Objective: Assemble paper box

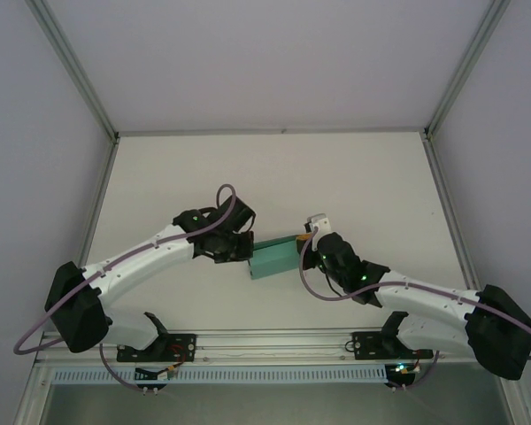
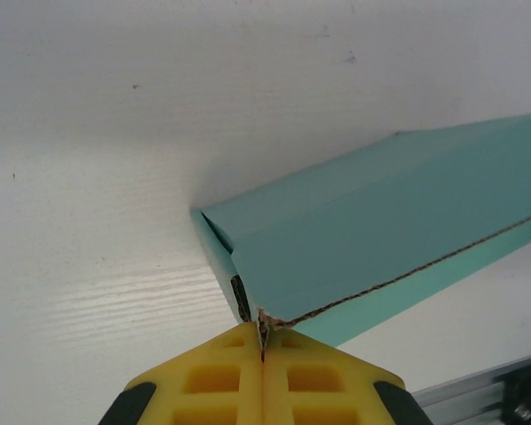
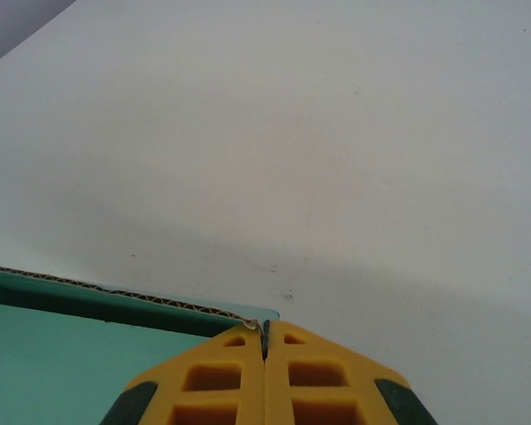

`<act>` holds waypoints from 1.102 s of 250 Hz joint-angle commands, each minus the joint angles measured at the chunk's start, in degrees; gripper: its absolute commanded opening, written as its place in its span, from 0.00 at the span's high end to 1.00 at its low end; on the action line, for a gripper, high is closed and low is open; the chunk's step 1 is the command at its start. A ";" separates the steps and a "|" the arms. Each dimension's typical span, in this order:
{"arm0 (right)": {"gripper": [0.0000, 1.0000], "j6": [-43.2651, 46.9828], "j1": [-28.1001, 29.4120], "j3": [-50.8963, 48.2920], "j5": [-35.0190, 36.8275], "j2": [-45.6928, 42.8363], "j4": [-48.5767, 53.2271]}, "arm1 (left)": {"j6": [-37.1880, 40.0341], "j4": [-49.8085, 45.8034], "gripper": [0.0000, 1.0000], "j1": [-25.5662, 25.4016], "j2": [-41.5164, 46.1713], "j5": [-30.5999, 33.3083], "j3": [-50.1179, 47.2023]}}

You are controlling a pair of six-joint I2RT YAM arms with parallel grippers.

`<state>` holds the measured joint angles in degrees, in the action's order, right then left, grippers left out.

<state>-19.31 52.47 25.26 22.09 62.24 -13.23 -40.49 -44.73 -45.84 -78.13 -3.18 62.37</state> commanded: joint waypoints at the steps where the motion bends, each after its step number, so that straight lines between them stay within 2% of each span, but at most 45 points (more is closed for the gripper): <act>1: 1.00 -1.35 1.34 -0.95 -1.31 1.76 10.12 | -2.32 2.02 1.00 0.14 -0.79 -3.70 -1.00; 62: 1.00 -1.43 1.58 -1.73 -0.47 1.57 9.01 | 0.18 4.30 1.00 -0.41 -1.62 -1.51 -6.41; 121: 1.00 -1.73 1.67 -3.65 -0.89 2.17 5.96 | 1.86 9.99 1.00 -5.30 -1.54 7.20 -13.92; 134: 0.97 -2.06 1.65 -3.74 -0.82 1.93 6.95 | 1.83 9.64 1.00 -6.87 -1.96 9.85 -14.34; 166: 0.83 -5.17 1.65 -2.77 -0.55 -0.84 10.32 | 1.03 9.32 1.00 -10.10 -1.44 14.99 -14.88; 207: 0.52 -10.92 1.57 0.25 -0.24 -8.56 17.85 | 0.21 9.59 1.00 -12.13 -0.64 18.39 -15.25; 254: 0.29 -14.84 1.63 4.93 -1.43 -14.97 25.69 | 0.07 8.66 1.00 -13.22 -0.33 20.44 -14.21; 276: 0.24 -16.93 1.58 7.58 0.77 -15.13 28.15 | 0.25 8.37 1.00 -13.76 -0.53 20.98 -13.59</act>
<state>-32.01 53.71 28.49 21.65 48.10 8.95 -39.68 -29.02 -58.70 -75.70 18.17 51.03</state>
